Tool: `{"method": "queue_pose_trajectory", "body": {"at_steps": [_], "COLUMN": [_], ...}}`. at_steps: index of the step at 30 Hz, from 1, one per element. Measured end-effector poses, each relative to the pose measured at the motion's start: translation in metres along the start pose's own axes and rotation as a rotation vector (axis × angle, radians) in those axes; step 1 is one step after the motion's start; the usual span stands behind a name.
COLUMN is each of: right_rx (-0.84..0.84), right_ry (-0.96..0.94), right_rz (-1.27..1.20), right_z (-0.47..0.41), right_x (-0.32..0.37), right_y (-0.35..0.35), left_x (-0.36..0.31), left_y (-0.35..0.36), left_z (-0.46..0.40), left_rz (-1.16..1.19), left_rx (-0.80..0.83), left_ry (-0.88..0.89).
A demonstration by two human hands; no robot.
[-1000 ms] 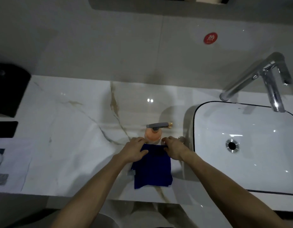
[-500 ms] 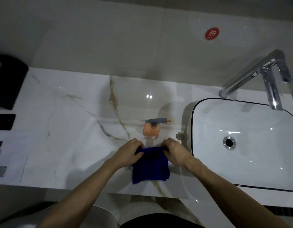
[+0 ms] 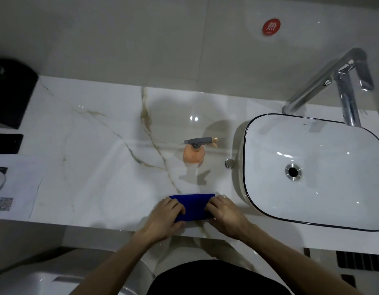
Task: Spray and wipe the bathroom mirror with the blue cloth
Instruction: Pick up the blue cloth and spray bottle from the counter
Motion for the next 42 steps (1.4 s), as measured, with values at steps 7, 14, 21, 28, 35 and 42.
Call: {"method": "queue_pose_trajectory", "body": {"at_steps": [7, 14, 21, 28, 35, 42], "right_rx": [-0.023, 0.242, 0.156, -0.306, -0.374, -0.272], "right_ry": [0.179, 0.418, 0.443, 0.497, 0.647, 0.673], "right_rz": [-0.127, -0.208, -0.605, -1.746, -2.452, -2.432], "right_z": [-0.019, -0.025, -0.022, -0.03, -0.047, -0.048], "right_x": [-0.017, -0.038, -0.038, -0.025, 0.008, 0.017], "right_y": [-0.022, 0.008, -0.011, -0.058, -0.046, -0.054], "left_x": [0.016, 0.02, 0.021, 0.012, -0.042, -0.06], "left_y": [-0.024, 0.002, -0.012, -0.082, -0.127, -0.141], "left_z": [-0.014, -0.027, -0.024, -0.007, -0.026, -0.036], "left_rz": [0.125, -0.076, 0.327, 0.952, 1.11, 0.962], "left_rx": [-0.12, 0.178, 0.245, -0.073, -0.274, -0.325], "left_ry": [-0.139, -0.237, -0.277, -0.429, -0.433, -0.38]}}
Point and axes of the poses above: each hand's wrist, its own z-axis away from the middle knuckle, its own y-axis out of the palm, x = y × z, the point moved 9 cm from there along -z, towards the middle knuckle, and after that the axes turned 5 degrees about -z, right-handed, at the moved point
